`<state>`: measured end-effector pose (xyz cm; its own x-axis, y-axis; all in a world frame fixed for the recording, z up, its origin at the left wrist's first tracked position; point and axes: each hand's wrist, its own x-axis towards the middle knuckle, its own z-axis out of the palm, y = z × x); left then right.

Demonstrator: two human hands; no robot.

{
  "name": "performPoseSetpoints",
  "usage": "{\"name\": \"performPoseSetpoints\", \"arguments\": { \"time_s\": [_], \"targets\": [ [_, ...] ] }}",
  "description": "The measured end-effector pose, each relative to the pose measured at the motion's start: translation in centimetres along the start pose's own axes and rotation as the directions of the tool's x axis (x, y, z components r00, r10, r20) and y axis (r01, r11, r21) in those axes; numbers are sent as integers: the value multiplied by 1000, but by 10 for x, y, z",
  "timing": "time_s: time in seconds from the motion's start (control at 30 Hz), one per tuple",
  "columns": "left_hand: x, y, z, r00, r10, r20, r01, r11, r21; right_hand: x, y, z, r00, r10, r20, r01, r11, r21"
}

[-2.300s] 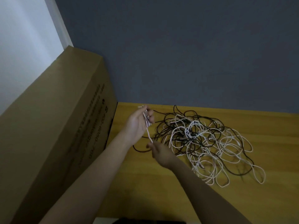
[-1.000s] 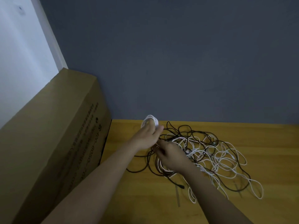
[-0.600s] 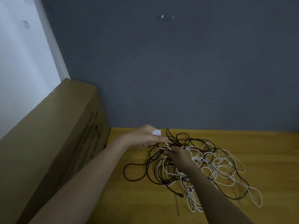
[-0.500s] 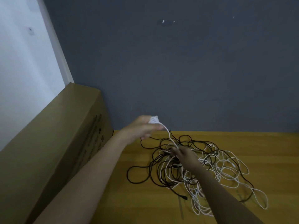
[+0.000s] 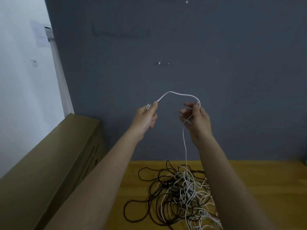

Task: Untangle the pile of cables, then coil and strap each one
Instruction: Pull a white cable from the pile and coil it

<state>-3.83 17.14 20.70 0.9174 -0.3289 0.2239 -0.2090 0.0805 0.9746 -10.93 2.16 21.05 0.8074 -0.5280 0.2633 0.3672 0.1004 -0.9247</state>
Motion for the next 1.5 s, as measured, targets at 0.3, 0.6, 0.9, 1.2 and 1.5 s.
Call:
{"name": "performPoseSetpoints", "arguments": {
  "time_s": [0.3,0.6,0.9,1.2,1.5],
  "targets": [
    [-22,-13,-20,979,-132,154,181,912,-369,14,7,2,969,-177,175,245,800,-548],
    [-33,-33,-31,990,-69,123,129,801,-584,-53,140,3,821,208,531,547,-22,-837],
    [-50,-101,-46,960,-110,259,-30,874,484,-93,109,-7,501,-190,844,865,119,-487],
    [-97,-85,-35,859,-187,476,218,976,-9,-49,104,-18,856,86,510,189,866,-463],
    [-91,-91,-38,937,-107,332,242,884,-400,-107,180,-13,725,463,510,100,662,-743]
  ]
}}
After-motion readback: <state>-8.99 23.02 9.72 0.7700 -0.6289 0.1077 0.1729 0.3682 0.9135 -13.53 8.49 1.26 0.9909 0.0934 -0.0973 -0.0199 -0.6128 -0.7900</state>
